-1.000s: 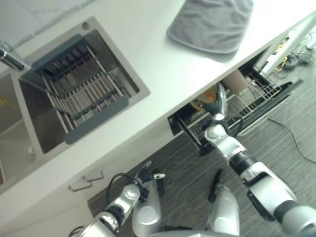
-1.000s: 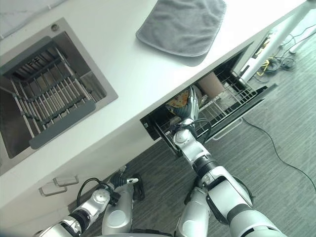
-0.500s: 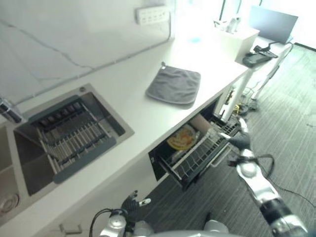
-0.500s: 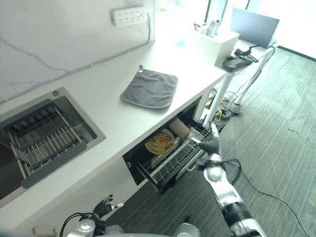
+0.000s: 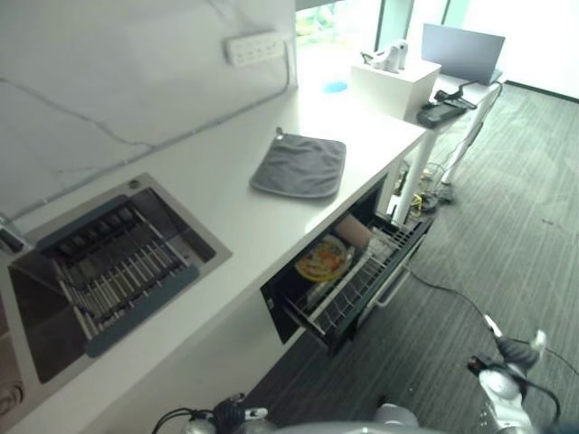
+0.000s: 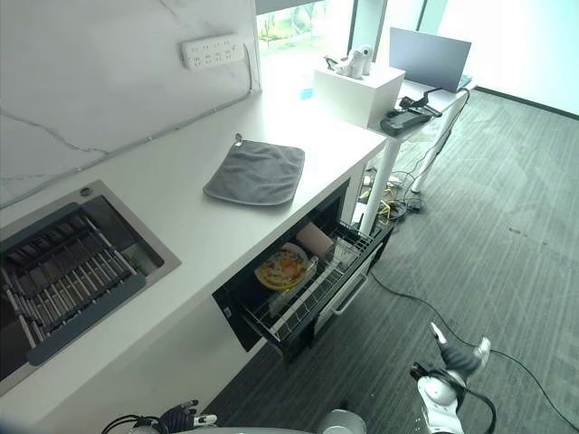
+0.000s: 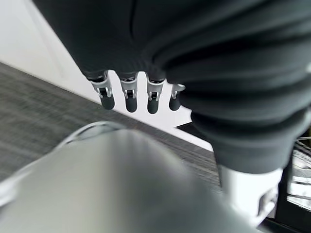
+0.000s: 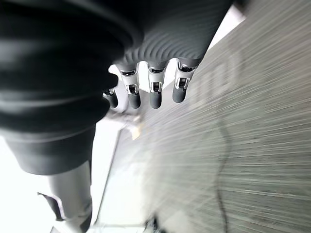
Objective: Place the dishes in the dishwasher.
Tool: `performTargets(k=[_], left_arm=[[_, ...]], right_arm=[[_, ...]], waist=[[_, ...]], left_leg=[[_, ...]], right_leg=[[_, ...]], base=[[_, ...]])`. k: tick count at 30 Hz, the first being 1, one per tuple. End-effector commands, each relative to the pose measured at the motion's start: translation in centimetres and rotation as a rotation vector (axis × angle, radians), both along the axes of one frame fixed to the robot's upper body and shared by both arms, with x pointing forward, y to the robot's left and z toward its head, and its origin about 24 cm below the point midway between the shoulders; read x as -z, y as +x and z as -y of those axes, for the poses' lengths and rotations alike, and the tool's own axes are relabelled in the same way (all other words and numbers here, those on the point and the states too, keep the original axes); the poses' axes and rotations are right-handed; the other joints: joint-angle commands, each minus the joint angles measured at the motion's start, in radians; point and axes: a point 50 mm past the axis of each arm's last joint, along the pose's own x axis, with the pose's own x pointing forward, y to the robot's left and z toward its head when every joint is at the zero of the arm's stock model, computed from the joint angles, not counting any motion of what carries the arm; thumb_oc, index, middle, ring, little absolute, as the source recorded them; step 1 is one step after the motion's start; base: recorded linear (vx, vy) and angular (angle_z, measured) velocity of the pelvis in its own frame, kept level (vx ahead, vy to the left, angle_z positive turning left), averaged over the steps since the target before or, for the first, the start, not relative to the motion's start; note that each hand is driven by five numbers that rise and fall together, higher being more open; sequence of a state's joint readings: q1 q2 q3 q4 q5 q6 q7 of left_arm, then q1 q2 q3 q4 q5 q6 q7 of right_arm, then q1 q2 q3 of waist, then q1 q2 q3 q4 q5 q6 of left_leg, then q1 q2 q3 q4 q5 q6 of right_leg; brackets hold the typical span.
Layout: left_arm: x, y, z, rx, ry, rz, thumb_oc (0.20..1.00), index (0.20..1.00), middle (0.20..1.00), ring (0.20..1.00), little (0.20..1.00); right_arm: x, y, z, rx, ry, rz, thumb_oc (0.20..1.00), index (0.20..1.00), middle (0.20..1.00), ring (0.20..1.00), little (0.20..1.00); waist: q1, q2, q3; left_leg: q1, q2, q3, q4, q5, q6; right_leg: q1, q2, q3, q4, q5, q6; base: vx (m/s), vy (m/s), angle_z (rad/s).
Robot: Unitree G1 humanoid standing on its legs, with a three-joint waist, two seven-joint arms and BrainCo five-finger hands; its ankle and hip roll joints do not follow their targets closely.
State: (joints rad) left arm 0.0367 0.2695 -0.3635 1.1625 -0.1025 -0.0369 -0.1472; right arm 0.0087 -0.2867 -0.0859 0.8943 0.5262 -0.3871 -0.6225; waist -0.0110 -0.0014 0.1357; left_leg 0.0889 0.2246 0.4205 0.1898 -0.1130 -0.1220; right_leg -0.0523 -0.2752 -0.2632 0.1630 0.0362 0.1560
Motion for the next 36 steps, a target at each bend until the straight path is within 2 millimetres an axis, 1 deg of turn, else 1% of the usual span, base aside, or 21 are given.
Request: performTargets(k=[1,2,4,7,12,15,17,18,19,21,22,23,24,25,28,29,31,33,34,35,36], left_arm=[[0.1,0.6,1.5,0.026,-0.054,-0.016,1.000,1.000,1.000,1.000,1.000],[0.2,0.5,1.5,0.026,-0.054,-0.018,1.000,1.000,1.000,1.000,1.000],[0.4,0.0,2.1,0.057,-0.054,-0.038,1.000,1.000,1.000,1.000,1.000],[0.5,-0.2,2.7,0.125,-0.044,-0.045,1.000,1.000,1.000,1.000,1.000],[0.4,-0.2,2.9,0.162,-0.041,-0.030,1.000,1.000,1.000,1.000,1.000],[0.3,-0.2,2.9,0.181,-0.046,-0.004,1.000,1.000,1.000,1.000,1.000],[0.0,0.2,2.8,0.232,-0.047,0.022,1.000,1.000,1.000,1.000,1.000],[-0.1,0.5,2.8,0.248,-0.044,0.031,1.000,1.000,1.000,1.000,1.000],[-0.4,1.2,2.9,0.279,-0.041,0.062,1.000,1.000,1.000,1.000,1.000],[-0.5,1.7,2.9,0.292,-0.046,0.079,1.000,1.000,1.000,1.000,1.000],[-1.1,3.1,3.1,0.331,-0.055,0.124,1.000,1.000,1.000,1.000,1.000],[-1.1,3.3,3.1,0.338,-0.057,0.133,1.000,1.000,1.000,1.000,1.000],[-1.3,3.9,3.2,0.350,-0.061,0.151,1.000,1.000,1.000,1.000,1.000],[-1.9,5.3,3.5,0.378,-0.076,0.195,1.000,1.000,1.000,1.000,1.000],[-2.3,6.1,3.9,0.401,-0.086,0.221,1.000,1.000,1.000,1.000,1.000],[-2.6,6.8,4.1,0.425,-0.092,0.243,1.000,1.000,1.000,1.000,1.000],[-2.8,7.1,4.2,0.440,-0.095,0.259,1.000,1.000,1.000,1.000,1.000],[-3.4,8.1,4.2,0.458,-0.097,0.292,1.000,1.000,1.000,1.000,1.000],[-3.6,8.6,4.0,0.462,-0.095,0.302,1.000,1.000,1.000,1.000,1.000],[-3.7,8.7,3.9,0.462,-0.094,0.306,1.000,1.000,1.000,1.000,1.000],[-3.8,8.9,3.8,0.463,-0.092,0.310,1.000,1.000,1.000,1.000,1.000]], right_arm=[[-1.5,4.5,-1.3,0.021,0.191,0.298,1.000,1.000,1.000,1.000,1.000],[-1.3,4.5,-1.4,0.020,0.214,0.301,1.000,1.000,1.000,1.000,1.000],[0.3,4.6,-3.3,0.028,0.362,0.317,1.000,1.000,1.000,1.000,1.000],[1.0,5.4,-4.9,0.013,0.467,0.337,1.000,1.000,1.000,1.000,1.000],[0.7,7.1,-6.5,-0.124,0.533,0.363,1.000,1.000,1.000,1.000,1.000],[-0.2,8.9,-7.6,-0.265,0.577,0.393,1.000,1.000,1.000,1.000,1.000],[-1.7,10.9,-8.0,-0.374,0.564,0.440,1.000,1.000,1.000,1.000,1.000],[-2.2,11.4,-7.9,-0.393,0.557,0.457,1.000,1.000,1.000,1.000,1.000],[-3.6,12.9,-7.8,-0.436,0.544,0.502,1.000,1.000,1.000,1.000,1.000],[-4.5,13.8,-7.7,-0.467,0.534,0.525,1.000,1.000,1.000,1.000,1.000],[-6.6,15.9,-7.5,-0.528,0.501,0.572,1.000,1.000,1.000,1.000,1.000],[-6.9,16.2,-7.6,-0.548,0.498,0.577,1.000,1.000,1.000,1.000,1.000],[-7.9,17.0,-7.4,-0.568,0.486,0.596,1.000,1.000,1.000,1.000,1.000],[-10.1,18.6,-7.0,-0.631,0.454,0.640,1.000,1.000,1.000,1.000,1.000],[-11.7,19.6,-6.6,-0.688,0.420,0.666,1.000,1.000,1.000,1.000,1.000],[-13.1,20.3,-6.1,-0.742,0.378,0.679,1.000,1.000,1.000,1.000,1.000],[-14.3,20.9,-5.8,-0.779,0.352,0.695,1.000,1.000,1.000,1.000,1.000],[-17.8,22.3,-5.6,-0.911,0.324,0.799,1.000,1.000,1.000,1.000,1.000],[-19.9,23.0,-5.9,-1.008,0.333,0.878,1.000,1.000,1.000,1.000,1.000],[-20.4,23.1,-6.0,-1.035,0.338,0.905,1.000,1.000,1.000,1.000,1.000],[-21.2,23.4,-6.3,-1.082,0.358,0.935,1.000,1.000,1.000,1.000,1.000]], waist=[[0.040,0.005,0.064],[0.042,0.006,0.064],[0.071,0.015,0.063],[0.107,0.030,0.066],[0.137,0.048,0.070],[0.160,0.061,0.077],[0.187,0.073,0.086],[0.193,0.076,0.089],[0.205,0.083,0.099],[0.210,0.087,0.106],[0.217,0.097,0.126],[0.218,0.098,0.129],[0.220,0.102,0.139],[0.225,0.109,0.162],[0.230,0.114,0.178],[0.235,0.118,0.190],[0.239,0.120,0.197],[0.250,0.121,0.216],[0.256,0.117,0.224],[0.259,0.120,0.230],[0.261,0.115,0.232]], left_leg=[[0.009,-0.061,-0.068,0.026,-0.049,0.103],[0.009,-0.062,-0.069,0.026,-0.049,0.103],[0.006,-0.067,-0.080,0.027,-0.045,0.102],[-0.013,-0.071,-0.096,0.035,-0.039,0.102],[-0.032,-0.075,-0.121,0.045,-0.030,0.098],[-0.046,-0.086,-0.146,0.051,-0.023,0.094],[-0.072,-0.095,-0.170,0.064,-0.015,0.086],[-0.081,-0.097,-0.175,0.068,-0.014,0.084],[-0.102,-0.100,-0.186,0.078,-0.011,0.078],[-0.113,-0.102,-0.190,0.083,-0.009,0.075],[-0.143,-0.105,-0.200,0.095,-0.008,0.073],[-0.150,-0.106,-0.202,0.098,-0.008,0.073],[-0.162,-0.107,-0.206,0.103,-0.006,0.071],[-0.196,-0.112,-0.220,0.115,-0.004,0.068],[-0.220,-0.117,-0.233,0.118,0.002,0.065],[-0.238,-0.120,-0.241,0.116,0.008,0.064],[-0.251,-0.121,-0.246,0.112,0.015,0.063],[-0.285,-0.119,-0.255,0.102,0.032,0.059],[-0.294,-0.123,-0.268,0.102,0.017,0.051],[-0.308,-0.121,-0.264,0.099,0.039,0.057],[-0.307,-0.124,-0.273,0.104,0.018,0.050]], right_leg=[[0.077,0.009,-0.041,0.097,-0.166,-0.003],[0.078,0.009,-0.043,0.097,-0.166,-0.003],[0.084,0.006,-0.069,0.104,-0.171,-0.002],[0.076,-0.004,-0.098,0.134,-0.184,-0.004],[0.081,-0.011,-0.124,0.159,-0.201,-0.008],[0.081,-0.021,-0.139,0.183,-0.215,-0.012],[0.071,-0.036,-0.156,0.214,-0.231,-0.019],[0.066,-0.040,-0.159,0.224,-0.235,-0.020],[0.051,-0.050,-0.167,0.245,-0.243,-0.024],[0.041,-0.056,-0.171,0.256,-0.247,-0.026],[0.008,-0.067,-0.172,0.285,-0.253,-0.030],[0.001,-0.070,-0.171,0.292,-0.255,-0.030],[-0.014,-0.073,-0.170,0.305,-0.257,-0.032],[-0.050,-0.080,-0.165,0.333,-0.264,-0.039],[-0.079,-0.079,-0.155,0.348,-0.265,-0.043],[-0.099,-0.078,-0.151,0.354,-0.266,-0.045],[-0.114,-0.077,-0.148,0.355,-0.265,-0.046],[-0.151,-0.075,-0.143,0.357,-0.259,-0.047],[-0.163,-0.075,-0.129,0.364,-0.277,-0.036],[-0.175,-0.076,-0.139,0.361,-0.256,-0.047],[-0.178,-0.077,-0.128,0.372,-0.278,-0.036]], base=[[0.07,-0.016,0.09],[0.10,-0.021,0.24],[0.13,-0.027,0.27],[0.06,-0.020,0.37],[0.03,0.002,0.41],[0.03,0.038,0.35],[-0.02,0.063,0.49],[-0.06,0.083,0.58],[-0.05,0.064,0.53],[-0.11,0.068,0.41],[-0.17,0.073,0.35],[-0.19,0.076,0.32],[-0.18,0.084,0.26],[-0.18,0.080,0.25],[-0.12,0.069,0.28],[-0.10,0.062,0.25],[-0.11,0.056,0.14],[-0.12,0.057,0.14],[-0.11,0.039,0.19],[-0.01,0.009,0.23],[-0.05,0.013,0.26]])
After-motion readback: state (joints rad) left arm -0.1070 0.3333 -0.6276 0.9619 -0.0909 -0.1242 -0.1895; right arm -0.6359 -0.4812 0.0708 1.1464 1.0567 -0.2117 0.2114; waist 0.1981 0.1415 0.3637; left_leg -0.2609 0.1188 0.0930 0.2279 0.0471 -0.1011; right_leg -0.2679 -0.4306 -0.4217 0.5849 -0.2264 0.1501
